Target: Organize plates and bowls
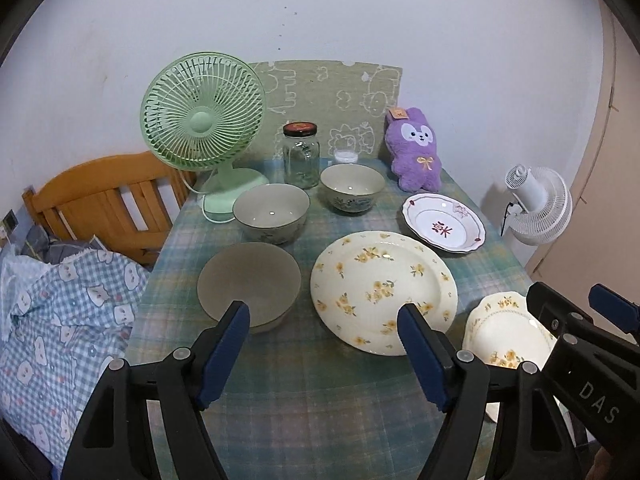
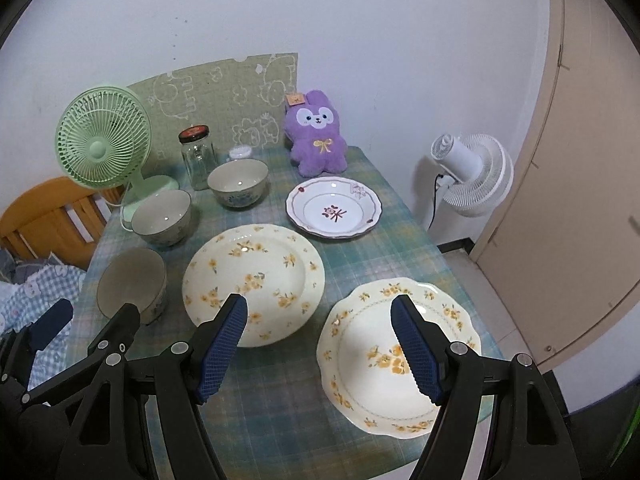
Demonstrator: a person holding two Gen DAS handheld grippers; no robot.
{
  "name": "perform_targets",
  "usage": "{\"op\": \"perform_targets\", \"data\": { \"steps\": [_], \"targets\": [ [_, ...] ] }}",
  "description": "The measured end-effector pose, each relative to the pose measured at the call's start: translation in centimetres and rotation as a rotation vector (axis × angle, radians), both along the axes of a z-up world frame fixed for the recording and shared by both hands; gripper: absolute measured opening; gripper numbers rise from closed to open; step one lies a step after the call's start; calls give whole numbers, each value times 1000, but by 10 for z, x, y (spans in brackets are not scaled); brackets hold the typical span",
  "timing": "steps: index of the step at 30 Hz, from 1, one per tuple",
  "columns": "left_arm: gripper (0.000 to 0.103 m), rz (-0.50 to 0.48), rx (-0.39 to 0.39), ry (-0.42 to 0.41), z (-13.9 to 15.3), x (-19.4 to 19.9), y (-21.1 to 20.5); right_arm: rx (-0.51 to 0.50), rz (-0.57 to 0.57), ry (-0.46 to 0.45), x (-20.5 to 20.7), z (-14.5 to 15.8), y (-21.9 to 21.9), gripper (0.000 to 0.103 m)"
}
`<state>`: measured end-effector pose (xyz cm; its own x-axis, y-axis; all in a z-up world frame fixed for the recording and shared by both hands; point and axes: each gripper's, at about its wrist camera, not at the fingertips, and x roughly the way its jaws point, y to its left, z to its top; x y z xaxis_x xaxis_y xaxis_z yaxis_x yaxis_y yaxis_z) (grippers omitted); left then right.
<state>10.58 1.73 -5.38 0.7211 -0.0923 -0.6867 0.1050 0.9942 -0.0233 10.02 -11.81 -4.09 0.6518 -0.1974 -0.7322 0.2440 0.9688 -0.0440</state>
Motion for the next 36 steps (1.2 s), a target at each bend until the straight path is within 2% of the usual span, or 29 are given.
{"op": "perform_targets", "data": {
  "steps": [13, 16, 20, 32, 36],
  "targets": [
    [73, 89, 0, 42, -18, 38, -4, 24, 82, 17, 45, -16, -2, 77],
    [71, 126, 28, 72, -26, 47, -12, 29, 100, 33, 58, -23, -8, 77],
    [70, 137, -4, 111, -36, 57, -22, 45, 118, 50, 75, -34, -18, 77],
    [68, 207, -3, 171, -68, 83, -47, 76, 185, 97, 114, -72, -37, 77],
    [66, 218, 11, 184, -79, 89, -51, 76, 202, 109, 121, -84, -40, 73]
  ]
}}
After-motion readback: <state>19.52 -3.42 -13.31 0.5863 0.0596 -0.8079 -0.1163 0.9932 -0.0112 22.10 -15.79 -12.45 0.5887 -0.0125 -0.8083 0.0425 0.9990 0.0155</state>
